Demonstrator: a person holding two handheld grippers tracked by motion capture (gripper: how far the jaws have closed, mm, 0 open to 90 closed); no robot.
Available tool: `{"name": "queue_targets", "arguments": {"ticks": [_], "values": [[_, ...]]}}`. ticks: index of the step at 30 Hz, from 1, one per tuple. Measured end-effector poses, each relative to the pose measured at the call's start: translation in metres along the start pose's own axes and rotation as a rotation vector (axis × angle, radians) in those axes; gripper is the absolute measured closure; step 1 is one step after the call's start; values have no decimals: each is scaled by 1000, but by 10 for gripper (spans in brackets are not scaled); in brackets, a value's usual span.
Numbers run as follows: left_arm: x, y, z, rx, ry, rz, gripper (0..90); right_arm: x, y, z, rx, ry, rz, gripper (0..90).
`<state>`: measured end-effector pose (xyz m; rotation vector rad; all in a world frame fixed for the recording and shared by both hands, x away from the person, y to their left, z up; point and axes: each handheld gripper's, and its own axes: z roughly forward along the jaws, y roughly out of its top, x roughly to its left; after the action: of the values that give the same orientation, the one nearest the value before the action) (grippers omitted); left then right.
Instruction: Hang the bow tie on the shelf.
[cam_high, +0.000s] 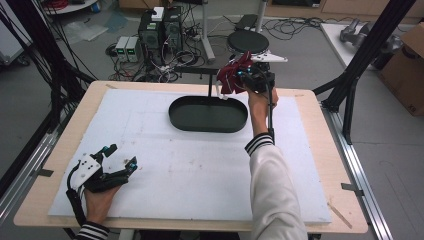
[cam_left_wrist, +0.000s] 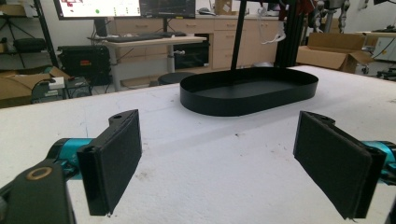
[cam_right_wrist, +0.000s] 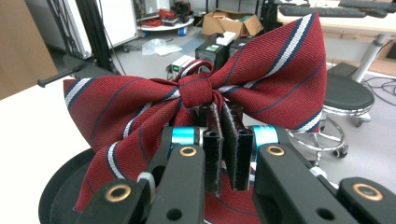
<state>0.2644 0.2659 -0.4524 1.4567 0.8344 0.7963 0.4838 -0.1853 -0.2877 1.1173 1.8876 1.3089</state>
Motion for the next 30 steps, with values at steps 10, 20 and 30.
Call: {"name": "queue_targets", "arguments": {"ticks": [10,20,30], "values": [[0,0,0,-2,1,0,158,8,-3,5,52,-20,-58,862],[0,0,0,-1,1,2,157,3,-15,2,47,-47,-62,861],[0,0,0,-5,2,6,158,16,-14,3,76,-47,-105,862]]}}
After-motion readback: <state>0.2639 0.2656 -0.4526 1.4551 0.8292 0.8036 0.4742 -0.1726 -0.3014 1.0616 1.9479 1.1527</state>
